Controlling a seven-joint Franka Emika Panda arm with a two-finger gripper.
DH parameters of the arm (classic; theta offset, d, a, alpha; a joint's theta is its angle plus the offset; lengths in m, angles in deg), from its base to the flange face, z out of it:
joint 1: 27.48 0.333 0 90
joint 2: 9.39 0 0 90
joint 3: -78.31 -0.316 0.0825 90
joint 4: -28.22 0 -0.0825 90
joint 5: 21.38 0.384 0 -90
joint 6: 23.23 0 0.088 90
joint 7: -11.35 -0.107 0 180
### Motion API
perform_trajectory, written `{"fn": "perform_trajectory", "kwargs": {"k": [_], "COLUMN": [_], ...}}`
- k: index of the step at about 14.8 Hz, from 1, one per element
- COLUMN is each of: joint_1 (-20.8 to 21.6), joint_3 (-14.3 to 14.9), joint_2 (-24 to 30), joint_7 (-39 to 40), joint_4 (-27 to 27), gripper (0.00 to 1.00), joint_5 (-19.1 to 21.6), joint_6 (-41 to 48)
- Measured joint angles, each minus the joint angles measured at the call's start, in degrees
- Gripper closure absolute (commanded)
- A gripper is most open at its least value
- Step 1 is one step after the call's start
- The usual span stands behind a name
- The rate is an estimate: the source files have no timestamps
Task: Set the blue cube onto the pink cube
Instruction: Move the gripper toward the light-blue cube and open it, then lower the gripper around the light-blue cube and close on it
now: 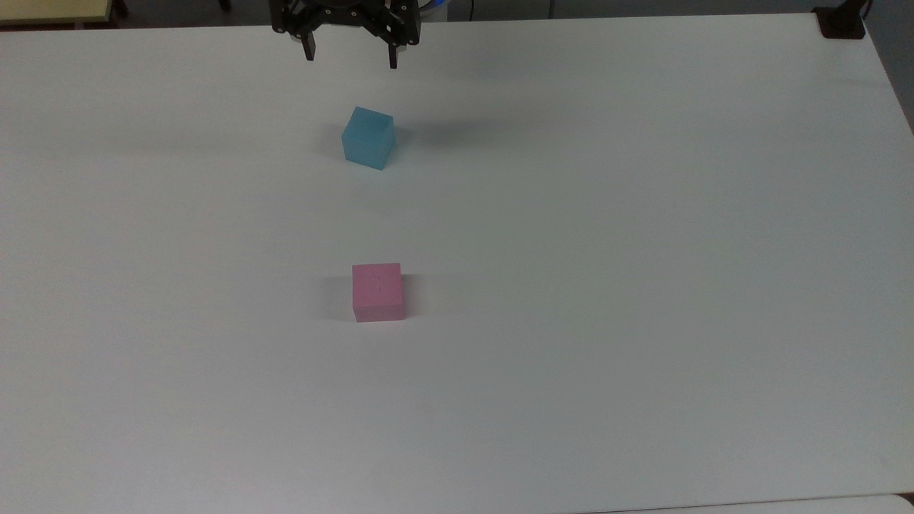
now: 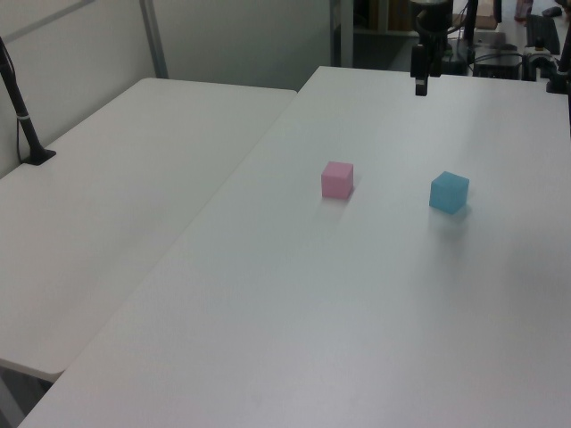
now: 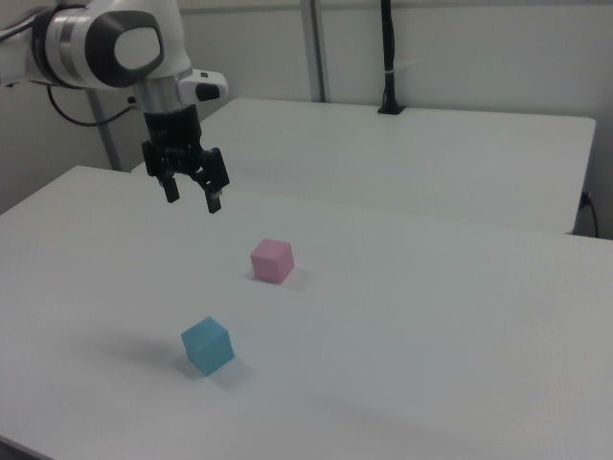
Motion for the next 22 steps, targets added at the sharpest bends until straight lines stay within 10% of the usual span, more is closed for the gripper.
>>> {"fn": "perform_trajectory", "kwargs": {"k": [16, 22], "joint_1": [0.0, 0.0], "joint_3": [0.5, 0.5], "joint_2": [-0.7, -1.5], "joint_7": [0.2, 0.2], "joint_4": [0.5, 8.4], "gripper": [0.0, 0.0], "joint_5": [0.0, 0.0], "joint_6": [0.0, 0.9]}}
